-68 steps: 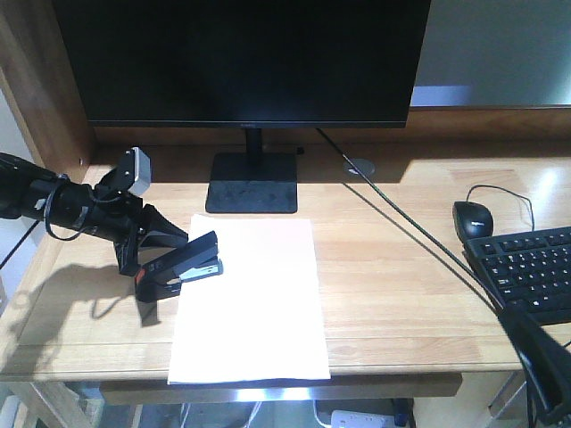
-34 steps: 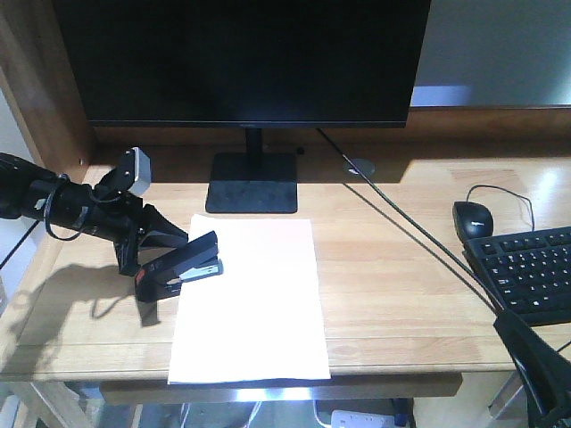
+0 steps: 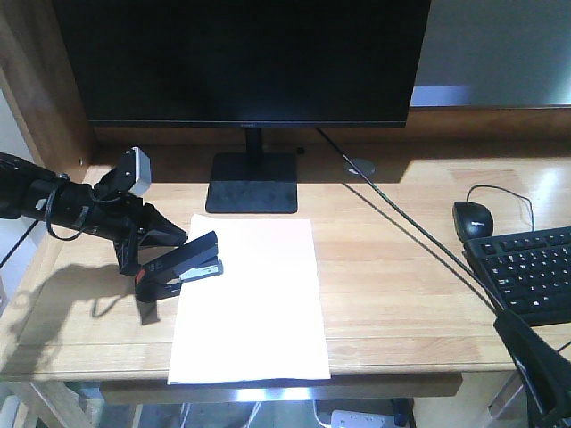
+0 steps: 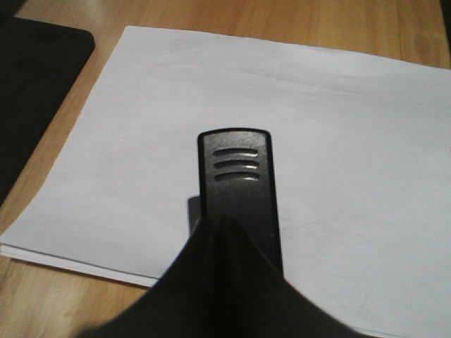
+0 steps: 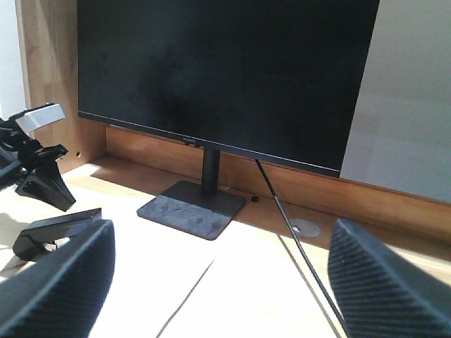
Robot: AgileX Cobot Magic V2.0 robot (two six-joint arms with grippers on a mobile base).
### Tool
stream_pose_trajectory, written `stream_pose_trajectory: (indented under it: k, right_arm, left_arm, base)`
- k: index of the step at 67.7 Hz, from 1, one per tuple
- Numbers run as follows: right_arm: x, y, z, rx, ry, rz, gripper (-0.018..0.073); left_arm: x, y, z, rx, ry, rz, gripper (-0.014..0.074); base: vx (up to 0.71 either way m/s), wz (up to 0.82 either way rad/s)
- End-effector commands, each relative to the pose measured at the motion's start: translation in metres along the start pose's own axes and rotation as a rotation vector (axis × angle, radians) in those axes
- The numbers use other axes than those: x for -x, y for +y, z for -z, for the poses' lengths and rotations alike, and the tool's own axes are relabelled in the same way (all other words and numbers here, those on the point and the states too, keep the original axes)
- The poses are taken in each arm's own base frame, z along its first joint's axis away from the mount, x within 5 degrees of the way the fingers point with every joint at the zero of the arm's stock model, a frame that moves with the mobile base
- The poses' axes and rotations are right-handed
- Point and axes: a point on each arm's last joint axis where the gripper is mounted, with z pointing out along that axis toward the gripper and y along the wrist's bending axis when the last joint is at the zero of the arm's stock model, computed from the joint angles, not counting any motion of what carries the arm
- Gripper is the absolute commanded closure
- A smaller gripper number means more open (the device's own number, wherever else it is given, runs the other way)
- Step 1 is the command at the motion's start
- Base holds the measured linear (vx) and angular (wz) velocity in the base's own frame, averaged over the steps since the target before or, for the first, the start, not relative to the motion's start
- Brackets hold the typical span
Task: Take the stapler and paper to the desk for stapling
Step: 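Push the stapler onto the paper edge with the left gripper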
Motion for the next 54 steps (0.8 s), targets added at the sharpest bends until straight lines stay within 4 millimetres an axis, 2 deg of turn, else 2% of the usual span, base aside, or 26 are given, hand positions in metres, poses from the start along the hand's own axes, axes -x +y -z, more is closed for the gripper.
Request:
stream_pose_trajectory:
  k: [1, 34, 54]
  right_arm:
    - [0.009, -0.003, 0.000, -0.027, -0.022, 0.052, -0.0022]
    - [0.009, -0.003, 0.000, -0.027, -0.022, 0.052, -0.0022]
    - [0.009, -0.003, 0.000, -0.027, -0.022, 0.052, -0.0022]
  left_arm:
    - [0.030, 0.003, 0.017, 0.066, -0.064, -0.059, 0.0603]
    - [0.039, -0.004, 0.011, 0.014, -0.106, -0.061, 0.0603]
    - [0.035, -0.008, -0.008, -0.017, -0.058, -0.077, 0.0603]
  base:
    - [0.00, 0.00]
    - [0.00, 0.00]
    - [0.00, 0.00]
